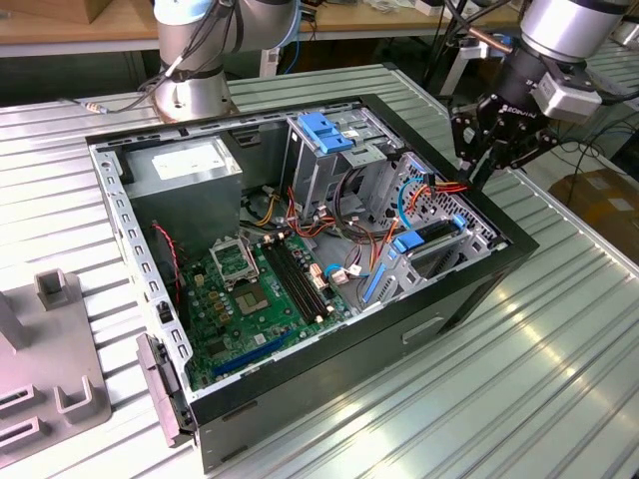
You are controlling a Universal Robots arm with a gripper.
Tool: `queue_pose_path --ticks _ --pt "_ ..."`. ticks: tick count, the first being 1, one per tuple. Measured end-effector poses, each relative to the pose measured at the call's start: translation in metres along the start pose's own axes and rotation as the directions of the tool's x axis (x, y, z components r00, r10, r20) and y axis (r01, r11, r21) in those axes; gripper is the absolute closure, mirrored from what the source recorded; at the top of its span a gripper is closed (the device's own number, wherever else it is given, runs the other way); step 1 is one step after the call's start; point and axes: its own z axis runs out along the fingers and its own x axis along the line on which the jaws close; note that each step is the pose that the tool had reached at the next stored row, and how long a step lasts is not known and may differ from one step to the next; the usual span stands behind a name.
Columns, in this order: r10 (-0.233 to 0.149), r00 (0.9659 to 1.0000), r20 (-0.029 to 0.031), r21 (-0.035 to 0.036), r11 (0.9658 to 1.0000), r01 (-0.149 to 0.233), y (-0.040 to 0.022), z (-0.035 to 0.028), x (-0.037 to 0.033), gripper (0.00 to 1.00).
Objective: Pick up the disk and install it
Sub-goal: 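Insert the first disk wire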
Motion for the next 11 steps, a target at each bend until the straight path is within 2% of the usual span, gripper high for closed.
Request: queue_pose_path --ticks 2,9,10,11 --pt "-0.009 1.0000 -0.0021 0.0016 1.0000 0.009 0.0000 0.0008 -0.0001 0.70" --pt "-0.023 0.9997 -0.0042 0.0033 0.9997 0.023 -0.0001 0.0033 -0.0002 0.70" --pt "-0.023 0.9997 -0.0042 0.0033 0.9997 0.023 -0.0001 0.0034 -0.0002 0.71" --pt "-0.023 0.9997 -0.0043 0.0033 0.9997 0.023 -0.0001 0.0034 -0.0002 0.78"
